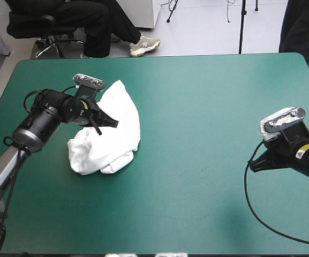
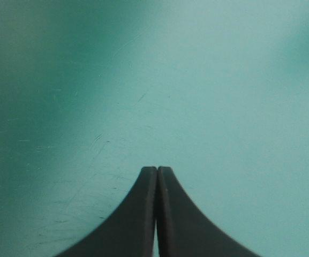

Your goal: Fold the cloth

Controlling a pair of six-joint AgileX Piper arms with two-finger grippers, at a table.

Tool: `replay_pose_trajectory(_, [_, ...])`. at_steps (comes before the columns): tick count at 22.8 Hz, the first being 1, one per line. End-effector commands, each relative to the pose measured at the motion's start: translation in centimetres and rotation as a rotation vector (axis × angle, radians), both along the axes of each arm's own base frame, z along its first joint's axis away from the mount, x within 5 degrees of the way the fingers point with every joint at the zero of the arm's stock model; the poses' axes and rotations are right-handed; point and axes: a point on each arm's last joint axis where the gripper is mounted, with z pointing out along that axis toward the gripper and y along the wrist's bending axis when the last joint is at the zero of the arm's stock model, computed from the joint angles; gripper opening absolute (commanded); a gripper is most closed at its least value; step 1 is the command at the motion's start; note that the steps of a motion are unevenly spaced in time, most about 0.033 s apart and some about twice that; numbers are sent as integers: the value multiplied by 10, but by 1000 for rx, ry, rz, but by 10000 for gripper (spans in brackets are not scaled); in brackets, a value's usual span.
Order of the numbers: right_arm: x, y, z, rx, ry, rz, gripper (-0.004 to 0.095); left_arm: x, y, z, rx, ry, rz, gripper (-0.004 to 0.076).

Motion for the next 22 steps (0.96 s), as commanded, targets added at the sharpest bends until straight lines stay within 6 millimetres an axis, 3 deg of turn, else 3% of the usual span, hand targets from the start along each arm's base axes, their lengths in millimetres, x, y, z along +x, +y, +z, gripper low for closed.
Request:
replay_pose_trajectory(1, [1,-2,12,6,-92,-15,-18,-4,1,36,-6,-136,-42,81])
replay_pose_trajectory(3, [1,-2,12,3,-90,-17,-17,3,0,35,8,-143,-46,305])
replay_pose_trajectory(5, [0,-3,12,-5,-85,-18,-18,14,-4,17,19,-82,-37,422])
replay_pose_trajectory(6, [0,-3,12,-5,-82,-18,-18,19,-6,8,27,-50,-30,435])
replay_pose_trajectory(9, [-1,-3,10,-8,-64,-17,-17,41,-13,-34,75,59,-26,436])
replay_pose_trajectory(11, [-1,-3,10,-7,-57,-18,-17,50,-16,-50,92,90,-30,436])
replay_pose_trajectory(19, [-1,-3,10,-6,-53,-19,-18,64,-22,-86,123,183,-29,424])
replay_pose_trajectory(20, [-1,-3,10,-6,-53,-17,-18,64,-22,-88,123,188,-29,404])
replay_pose_trajectory(22, [-1,-3,10,-6,-53,-17,-17,65,-23,-93,115,204,-31,281])
